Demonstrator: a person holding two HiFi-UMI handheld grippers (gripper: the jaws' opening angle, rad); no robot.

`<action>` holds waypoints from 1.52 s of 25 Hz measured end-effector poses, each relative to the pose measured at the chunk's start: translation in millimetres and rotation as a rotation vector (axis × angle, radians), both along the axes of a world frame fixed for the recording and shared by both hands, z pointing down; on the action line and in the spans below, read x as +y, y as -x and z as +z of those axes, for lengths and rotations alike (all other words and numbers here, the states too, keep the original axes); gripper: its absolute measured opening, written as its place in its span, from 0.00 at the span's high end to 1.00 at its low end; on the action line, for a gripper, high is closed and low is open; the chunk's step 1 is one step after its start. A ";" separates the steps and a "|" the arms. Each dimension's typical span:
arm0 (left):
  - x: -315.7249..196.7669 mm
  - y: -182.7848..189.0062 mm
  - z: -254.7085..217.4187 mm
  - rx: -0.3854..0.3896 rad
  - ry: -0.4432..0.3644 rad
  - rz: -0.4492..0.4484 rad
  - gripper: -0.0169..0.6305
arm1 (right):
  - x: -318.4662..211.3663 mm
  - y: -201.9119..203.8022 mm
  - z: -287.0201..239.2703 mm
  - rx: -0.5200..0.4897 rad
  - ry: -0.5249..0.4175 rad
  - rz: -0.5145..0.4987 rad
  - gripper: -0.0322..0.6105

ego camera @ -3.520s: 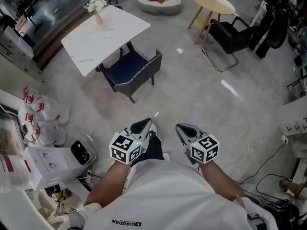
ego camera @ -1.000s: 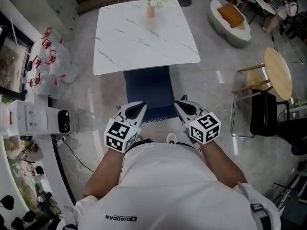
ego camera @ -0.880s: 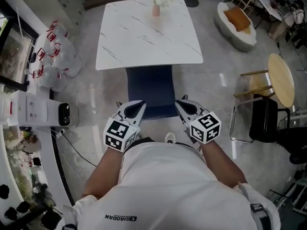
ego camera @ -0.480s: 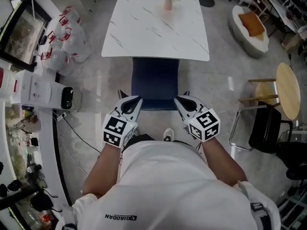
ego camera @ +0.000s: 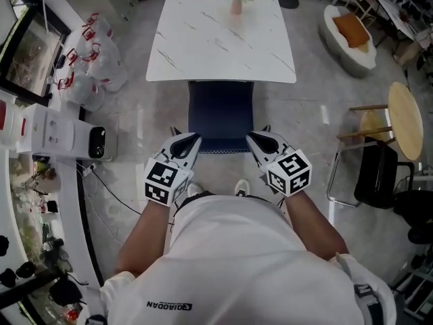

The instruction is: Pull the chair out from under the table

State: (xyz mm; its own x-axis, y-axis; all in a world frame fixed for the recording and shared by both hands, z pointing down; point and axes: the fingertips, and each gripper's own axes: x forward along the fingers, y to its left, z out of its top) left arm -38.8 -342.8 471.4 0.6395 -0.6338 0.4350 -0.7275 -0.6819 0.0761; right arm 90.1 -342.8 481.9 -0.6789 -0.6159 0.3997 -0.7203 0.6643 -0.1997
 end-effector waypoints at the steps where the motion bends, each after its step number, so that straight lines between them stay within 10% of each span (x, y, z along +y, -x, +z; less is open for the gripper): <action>1: -0.7 1.2 0.2 0.003 -0.001 0.004 0.94 | -0.5 1.2 -1.1 0.003 -0.005 0.003 0.92; 38: 6.9 14.7 -4.1 0.002 -0.024 0.069 0.70 | 5.7 21.2 -9.3 0.095 -0.064 -0.009 0.70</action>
State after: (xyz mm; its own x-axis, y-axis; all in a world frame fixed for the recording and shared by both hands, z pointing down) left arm -53.5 -335.9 467.3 0.6827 -0.5987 0.4189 -0.6787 -0.7320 0.0601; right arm 68.9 -337.2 472.6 -0.6453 -0.6363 0.4226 -0.7278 0.6802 -0.0872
